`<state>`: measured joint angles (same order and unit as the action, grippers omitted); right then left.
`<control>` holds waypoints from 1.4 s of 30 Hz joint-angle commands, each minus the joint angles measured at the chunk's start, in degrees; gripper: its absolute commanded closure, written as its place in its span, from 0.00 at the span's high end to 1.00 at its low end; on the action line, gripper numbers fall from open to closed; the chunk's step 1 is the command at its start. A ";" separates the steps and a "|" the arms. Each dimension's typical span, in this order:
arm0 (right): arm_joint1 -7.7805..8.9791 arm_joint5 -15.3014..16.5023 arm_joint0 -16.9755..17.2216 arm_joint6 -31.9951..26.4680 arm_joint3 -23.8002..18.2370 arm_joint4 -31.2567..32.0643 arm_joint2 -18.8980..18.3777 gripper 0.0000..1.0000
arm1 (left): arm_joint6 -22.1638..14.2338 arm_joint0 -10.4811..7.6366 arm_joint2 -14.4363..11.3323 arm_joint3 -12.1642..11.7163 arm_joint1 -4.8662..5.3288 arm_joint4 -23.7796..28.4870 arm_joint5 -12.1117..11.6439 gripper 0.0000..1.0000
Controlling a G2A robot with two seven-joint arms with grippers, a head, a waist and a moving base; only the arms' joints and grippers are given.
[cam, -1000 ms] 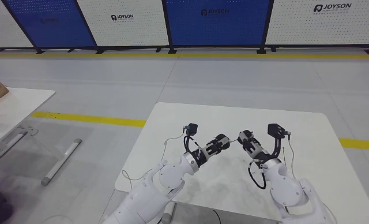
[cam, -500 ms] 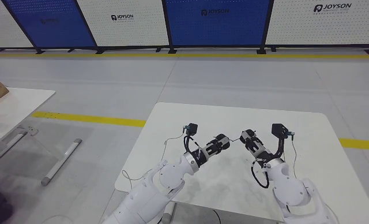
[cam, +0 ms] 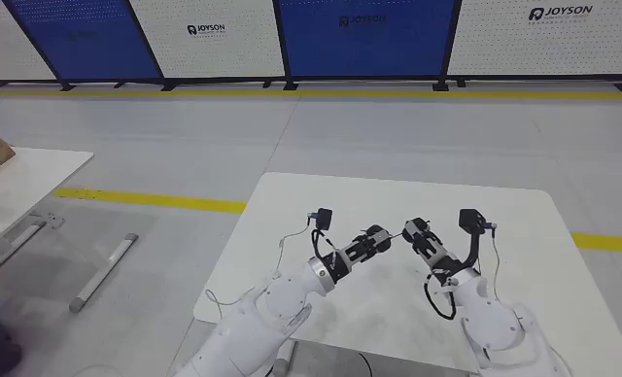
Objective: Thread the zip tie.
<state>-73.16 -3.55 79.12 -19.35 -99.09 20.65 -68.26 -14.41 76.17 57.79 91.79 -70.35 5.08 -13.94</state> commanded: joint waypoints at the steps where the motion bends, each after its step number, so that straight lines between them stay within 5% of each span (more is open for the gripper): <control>1: 0.05 0.24 0.06 -0.57 -0.16 -0.64 -0.38 0.00 | -0.36 0.19 0.36 0.17 0.12 -0.31 -0.05 0.00; 7: 0.13 0.36 0.50 -0.07 -0.86 -0.09 -0.89 0.00 | 2.01 0.54 0.41 0.30 0.12 -2.91 1.15 0.00; 9: 0.15 0.56 0.88 0.47 -1.00 0.08 -1.01 0.26 | 3.04 0.62 0.25 0.22 0.05 -3.55 2.32 0.00; 11: 0.16 0.79 1.14 0.61 -1.07 0.04 -1.13 0.40 | 3.94 0.51 0.08 0.17 -0.07 -3.50 3.97 0.00; 15: 0.18 1.12 1.53 0.79 -1.18 -0.08 -1.29 0.49 | 4.45 0.29 -0.44 0.35 -0.27 -3.54 4.56 0.00; 25: 0.26 1.60 3.21 3.83 -2.18 3.78 -1.15 0.47 | 7.05 0.31 -0.72 0.26 -0.59 -4.41 8.06 0.00; 33: 0.47 1.83 3.92 2.18 -2.56 7.14 -0.61 0.38 | 7.72 0.48 -0.61 0.12 -0.76 -4.08 8.25 0.00; 39: 0.58 2.03 3.90 0.69 -2.82 8.22 -0.46 0.42 | 7.66 0.66 -0.40 0.16 -0.82 -3.94 7.57 0.00; 42: 0.57 2.08 3.86 0.63 -2.82 8.24 -0.44 0.25 | 7.39 0.78 -0.30 0.28 -0.82 -3.95 6.78 0.00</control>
<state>-72.58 -1.50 83.00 -18.74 -101.92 28.93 -68.71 -6.85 76.91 57.48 91.99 -71.17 1.18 -6.77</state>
